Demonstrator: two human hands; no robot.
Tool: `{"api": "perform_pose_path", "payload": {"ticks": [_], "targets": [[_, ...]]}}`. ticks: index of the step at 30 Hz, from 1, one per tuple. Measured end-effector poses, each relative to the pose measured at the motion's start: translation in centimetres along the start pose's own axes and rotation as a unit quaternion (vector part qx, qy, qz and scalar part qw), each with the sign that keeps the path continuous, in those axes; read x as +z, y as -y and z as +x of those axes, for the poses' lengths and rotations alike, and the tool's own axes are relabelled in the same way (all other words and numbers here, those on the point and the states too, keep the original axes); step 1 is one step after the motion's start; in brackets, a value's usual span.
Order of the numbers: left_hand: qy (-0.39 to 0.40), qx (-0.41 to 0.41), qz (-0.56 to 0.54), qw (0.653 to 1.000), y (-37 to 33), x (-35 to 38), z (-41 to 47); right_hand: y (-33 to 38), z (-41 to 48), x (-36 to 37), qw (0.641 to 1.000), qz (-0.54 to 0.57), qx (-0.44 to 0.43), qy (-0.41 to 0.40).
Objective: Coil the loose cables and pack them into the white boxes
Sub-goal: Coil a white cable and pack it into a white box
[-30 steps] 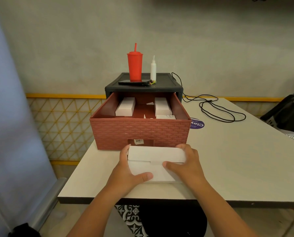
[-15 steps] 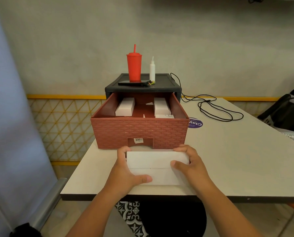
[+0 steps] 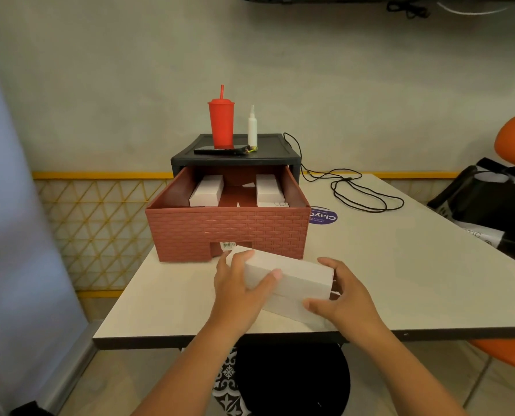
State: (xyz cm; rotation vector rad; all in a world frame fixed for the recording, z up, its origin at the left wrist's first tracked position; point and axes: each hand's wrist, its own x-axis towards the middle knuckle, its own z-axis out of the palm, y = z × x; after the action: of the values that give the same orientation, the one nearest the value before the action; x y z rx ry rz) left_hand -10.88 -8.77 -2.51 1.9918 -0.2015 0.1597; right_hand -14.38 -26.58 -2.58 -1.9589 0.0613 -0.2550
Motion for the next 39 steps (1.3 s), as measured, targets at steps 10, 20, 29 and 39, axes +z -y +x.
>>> {"api": "perform_pose_path", "payload": {"ticks": [10, 20, 29, 39], "targets": [[0.072, -0.148, -0.159, 0.973, -2.8, 2.4, -0.2, 0.0, -3.7, 0.9, 0.960, 0.165, -0.078, 0.213], [0.201, -0.057, -0.050, 0.977, -3.6, -0.7, 0.0, -1.2, -0.7, 2.3, 0.982, 0.107, -0.058, 0.142], [0.330, -0.028, 0.097, 0.939, -4.0, -3.7, 0.3, 1.2, 3.5, -0.2, 0.969, -0.155, -0.115, 0.157], [0.138, 0.043, 0.181, 0.973, -1.5, -6.1, 0.0, 4.6, 4.7, 1.2, 0.888, -0.375, -0.133, 0.231]]}}
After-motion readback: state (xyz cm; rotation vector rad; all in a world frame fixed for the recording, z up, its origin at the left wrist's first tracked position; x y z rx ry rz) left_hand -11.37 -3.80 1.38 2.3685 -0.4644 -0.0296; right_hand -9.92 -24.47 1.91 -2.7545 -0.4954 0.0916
